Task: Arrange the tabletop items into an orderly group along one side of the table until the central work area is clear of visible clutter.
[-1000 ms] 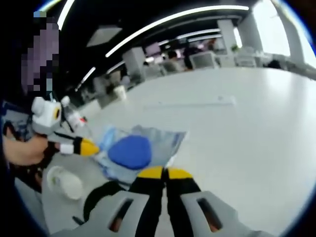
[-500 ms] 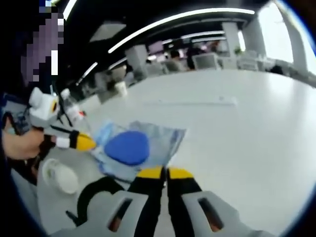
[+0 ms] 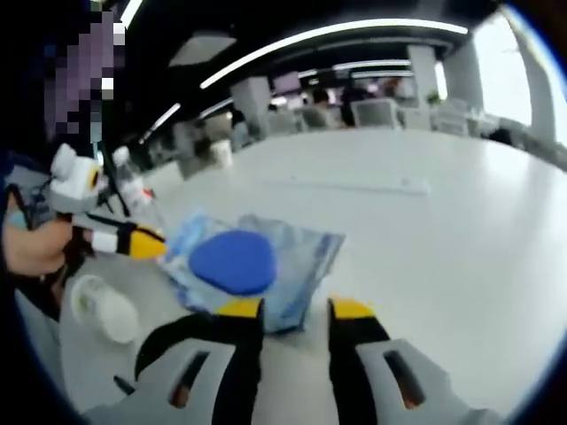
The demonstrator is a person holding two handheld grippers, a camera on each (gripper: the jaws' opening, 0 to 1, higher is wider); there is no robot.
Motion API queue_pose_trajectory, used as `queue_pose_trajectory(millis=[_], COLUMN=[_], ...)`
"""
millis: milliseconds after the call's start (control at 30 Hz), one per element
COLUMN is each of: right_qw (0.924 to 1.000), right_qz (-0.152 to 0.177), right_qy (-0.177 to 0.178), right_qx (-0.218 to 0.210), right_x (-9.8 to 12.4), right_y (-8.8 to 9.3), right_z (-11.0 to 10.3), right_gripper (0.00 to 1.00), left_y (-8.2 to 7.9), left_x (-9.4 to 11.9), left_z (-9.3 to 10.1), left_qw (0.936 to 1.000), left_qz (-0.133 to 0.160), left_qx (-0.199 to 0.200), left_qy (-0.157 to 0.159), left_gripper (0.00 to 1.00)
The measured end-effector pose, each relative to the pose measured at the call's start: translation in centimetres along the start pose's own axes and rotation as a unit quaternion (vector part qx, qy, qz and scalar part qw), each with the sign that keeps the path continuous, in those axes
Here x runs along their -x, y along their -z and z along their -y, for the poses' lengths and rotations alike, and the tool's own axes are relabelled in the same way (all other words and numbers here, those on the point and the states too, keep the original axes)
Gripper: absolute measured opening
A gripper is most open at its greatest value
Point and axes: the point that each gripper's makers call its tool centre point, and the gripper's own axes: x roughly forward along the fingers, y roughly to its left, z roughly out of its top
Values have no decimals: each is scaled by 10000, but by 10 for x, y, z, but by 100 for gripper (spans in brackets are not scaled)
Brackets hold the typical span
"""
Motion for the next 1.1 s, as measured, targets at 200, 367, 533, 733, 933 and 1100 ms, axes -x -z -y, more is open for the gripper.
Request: queue_pose_trajectory(millis=[200,367,533,733,933,1100], right_qw=[9992,9983,9978,9956,9946,9939], right_qz=[300,373,471,614,676,674], right_qy=[-63,-81,-86,-219,-363,-482], right_qx=[270,432,469,668,697,727], right_x=[14,17,26,28,26,27], right_y=[-18,-23,-29,-40,-44,-40], right_z=[-10,-16,-26,-36,-52,-66], right_gripper=[28,28,27,26,25,24], left_y=[-5,0,-4,3,22,39], left_x=[16,30,53,82,106,122], left_z=[-1,-3,-5,-11,-10,-10], left_qw=[9998,9994,9977,9954,9937,9925], left_qz=[183,249,501,664,706,664], left_qx=[108,218,430,668,846,1014], left_qy=[-31,-50,-126,-190,-181,-154], left_gripper=[26,27,27,26,27,27])
